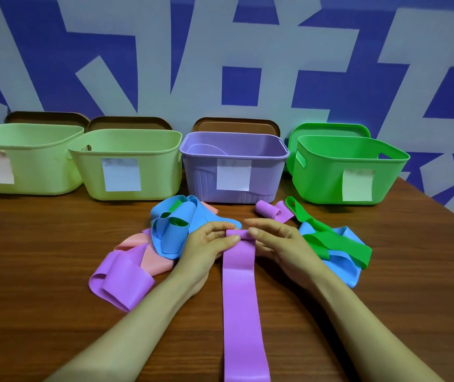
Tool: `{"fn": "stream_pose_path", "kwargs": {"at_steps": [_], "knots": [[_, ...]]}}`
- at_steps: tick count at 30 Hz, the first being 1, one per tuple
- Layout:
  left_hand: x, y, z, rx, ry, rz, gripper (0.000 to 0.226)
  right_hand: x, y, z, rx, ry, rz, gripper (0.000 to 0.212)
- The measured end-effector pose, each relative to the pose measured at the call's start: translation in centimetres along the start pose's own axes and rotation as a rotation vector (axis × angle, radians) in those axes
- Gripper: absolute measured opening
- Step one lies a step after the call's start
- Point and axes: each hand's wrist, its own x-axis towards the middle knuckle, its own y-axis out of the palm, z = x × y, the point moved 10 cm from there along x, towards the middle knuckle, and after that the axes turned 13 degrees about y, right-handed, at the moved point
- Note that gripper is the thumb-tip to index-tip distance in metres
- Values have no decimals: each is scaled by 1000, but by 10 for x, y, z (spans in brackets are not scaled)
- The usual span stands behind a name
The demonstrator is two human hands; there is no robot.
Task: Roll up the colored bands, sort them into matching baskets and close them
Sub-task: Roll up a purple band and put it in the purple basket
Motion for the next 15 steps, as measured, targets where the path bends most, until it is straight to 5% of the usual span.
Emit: {"fn": "stream_pose_path", "kwargs": {"at_steps": [4, 15], "knots": [[0, 0, -4, -5, 24, -2, 25, 3, -1, -6, -48, 35, -24, 7], [-4, 0, 3, 71, -39, -14, 28, 1, -8, -1, 30, -3, -66, 19]]}}
